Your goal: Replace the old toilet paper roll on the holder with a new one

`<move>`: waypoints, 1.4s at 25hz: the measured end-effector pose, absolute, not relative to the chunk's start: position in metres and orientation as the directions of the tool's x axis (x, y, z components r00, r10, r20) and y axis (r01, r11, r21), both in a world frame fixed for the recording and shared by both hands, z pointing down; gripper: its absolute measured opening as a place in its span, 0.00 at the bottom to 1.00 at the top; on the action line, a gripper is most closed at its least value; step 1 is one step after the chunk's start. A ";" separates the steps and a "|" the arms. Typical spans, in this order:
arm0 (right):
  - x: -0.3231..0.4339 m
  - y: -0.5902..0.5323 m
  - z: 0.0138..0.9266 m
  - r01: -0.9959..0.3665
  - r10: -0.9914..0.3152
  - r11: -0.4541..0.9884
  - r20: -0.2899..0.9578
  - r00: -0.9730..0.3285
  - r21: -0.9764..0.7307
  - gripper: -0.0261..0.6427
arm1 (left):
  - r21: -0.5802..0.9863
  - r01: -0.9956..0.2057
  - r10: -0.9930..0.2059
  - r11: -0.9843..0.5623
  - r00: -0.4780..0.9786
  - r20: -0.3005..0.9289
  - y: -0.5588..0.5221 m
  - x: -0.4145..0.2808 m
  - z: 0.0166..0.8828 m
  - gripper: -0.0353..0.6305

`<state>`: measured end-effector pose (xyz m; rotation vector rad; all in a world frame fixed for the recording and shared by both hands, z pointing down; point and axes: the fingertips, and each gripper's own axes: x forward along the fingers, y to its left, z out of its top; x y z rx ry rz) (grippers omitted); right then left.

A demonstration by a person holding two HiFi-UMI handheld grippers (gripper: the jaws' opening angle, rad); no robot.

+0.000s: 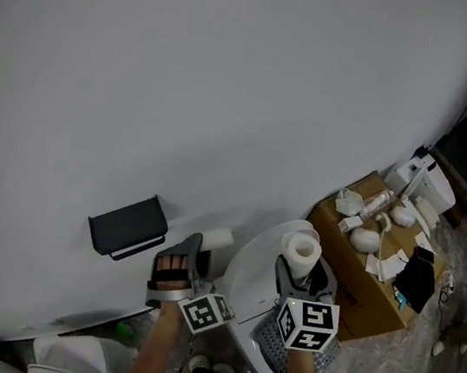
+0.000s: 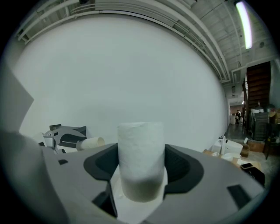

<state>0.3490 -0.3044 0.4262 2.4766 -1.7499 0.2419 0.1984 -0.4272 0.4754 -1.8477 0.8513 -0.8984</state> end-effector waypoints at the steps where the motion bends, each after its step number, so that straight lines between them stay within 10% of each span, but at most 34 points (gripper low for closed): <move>1: 0.347 -0.305 0.426 -0.944 -0.928 -0.330 0.186 0.322 -0.010 0.49 | -0.894 -0.221 -0.827 -0.391 0.511 0.235 -0.425 0.196 0.471 0.33; 13: 0.287 -0.339 0.420 -0.984 -0.970 -0.180 0.169 0.175 -0.011 0.49 | -0.425 -0.652 -0.761 -0.627 0.628 0.159 -0.414 0.118 0.406 0.33; 35: 0.171 -0.392 0.418 -0.997 -0.984 0.076 0.159 -0.079 -0.024 0.49 | 0.015 -0.941 -0.942 -0.337 0.337 -0.013 -0.408 -0.090 0.371 0.33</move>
